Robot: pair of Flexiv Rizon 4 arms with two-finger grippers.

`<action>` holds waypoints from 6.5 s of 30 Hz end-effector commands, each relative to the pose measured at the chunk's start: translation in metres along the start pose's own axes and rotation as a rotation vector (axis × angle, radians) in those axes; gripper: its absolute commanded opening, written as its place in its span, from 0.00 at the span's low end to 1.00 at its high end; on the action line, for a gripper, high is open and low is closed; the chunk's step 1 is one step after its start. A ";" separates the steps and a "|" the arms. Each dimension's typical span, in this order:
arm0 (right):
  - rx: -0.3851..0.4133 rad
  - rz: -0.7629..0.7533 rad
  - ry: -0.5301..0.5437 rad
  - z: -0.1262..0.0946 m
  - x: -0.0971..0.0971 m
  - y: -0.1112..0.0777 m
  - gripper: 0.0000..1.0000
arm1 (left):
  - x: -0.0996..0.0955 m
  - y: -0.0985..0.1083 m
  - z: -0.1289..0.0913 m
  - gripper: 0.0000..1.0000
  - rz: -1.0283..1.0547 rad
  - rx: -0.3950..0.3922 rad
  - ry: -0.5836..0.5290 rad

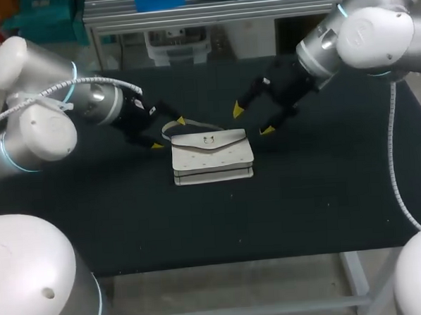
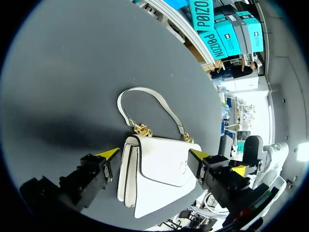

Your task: Pick up the bag, open it, inspect its contents, close it, and place it on the opposite side

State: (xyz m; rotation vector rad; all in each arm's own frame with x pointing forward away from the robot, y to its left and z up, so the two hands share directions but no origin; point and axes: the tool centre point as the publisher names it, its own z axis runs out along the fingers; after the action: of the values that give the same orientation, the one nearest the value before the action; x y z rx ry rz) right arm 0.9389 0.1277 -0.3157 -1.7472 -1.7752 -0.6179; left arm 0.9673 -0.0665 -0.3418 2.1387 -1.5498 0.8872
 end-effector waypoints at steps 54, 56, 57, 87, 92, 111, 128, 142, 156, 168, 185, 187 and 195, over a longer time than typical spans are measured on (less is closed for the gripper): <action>-0.085 0.131 0.164 0.081 -0.039 0.005 0.00 | -0.019 0.022 0.043 0.00 0.068 -0.330 0.263; -0.110 0.128 0.168 0.077 -0.037 0.004 0.16 | -0.017 0.024 0.039 0.57 0.075 -0.321 0.264; -0.122 0.123 0.167 0.074 -0.036 0.003 0.42 | -0.015 0.025 0.037 0.74 0.079 -0.317 0.264; -0.193 0.129 0.172 0.062 -0.031 0.006 0.51 | -0.007 0.035 0.037 0.27 0.014 -0.270 0.269; -0.217 0.101 0.173 0.052 -0.022 0.008 0.05 | 0.003 0.038 0.029 0.18 0.041 -0.256 0.271; -0.235 0.104 0.175 0.050 -0.024 0.003 1.00 | 0.006 0.037 0.027 0.08 0.025 -0.248 0.274; -0.235 0.093 0.167 0.048 -0.021 0.000 0.47 | -0.003 0.030 0.026 1.00 -0.003 -0.225 0.273; -0.197 0.033 0.124 0.036 -0.024 -0.020 0.94 | -0.019 0.016 -0.007 1.00 -0.046 -0.099 0.191; -0.163 0.030 0.130 0.053 -0.029 -0.028 0.35 | -0.037 0.003 -0.023 1.00 -0.107 -0.024 0.117; -0.144 0.050 0.132 0.063 -0.035 -0.023 0.13 | -0.045 -0.007 -0.027 1.00 -0.085 -0.013 0.087; -0.213 0.019 0.043 0.018 -0.059 -0.006 0.00 | -0.066 -0.052 -0.061 1.00 0.085 -0.128 -0.111; -0.209 0.013 0.022 0.008 -0.064 -0.003 0.00 | -0.066 -0.059 -0.065 1.00 0.082 -0.150 -0.147; -0.187 0.004 -0.086 -0.022 -0.082 0.005 0.00 | -0.070 -0.075 -0.076 1.00 0.082 -0.140 -0.336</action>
State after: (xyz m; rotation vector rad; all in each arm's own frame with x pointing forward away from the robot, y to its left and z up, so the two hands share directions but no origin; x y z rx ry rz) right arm 0.9444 0.0594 -0.3660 -1.9101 -1.8080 -0.7704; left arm 0.9958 0.0566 -0.3331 2.1652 -1.7558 0.6059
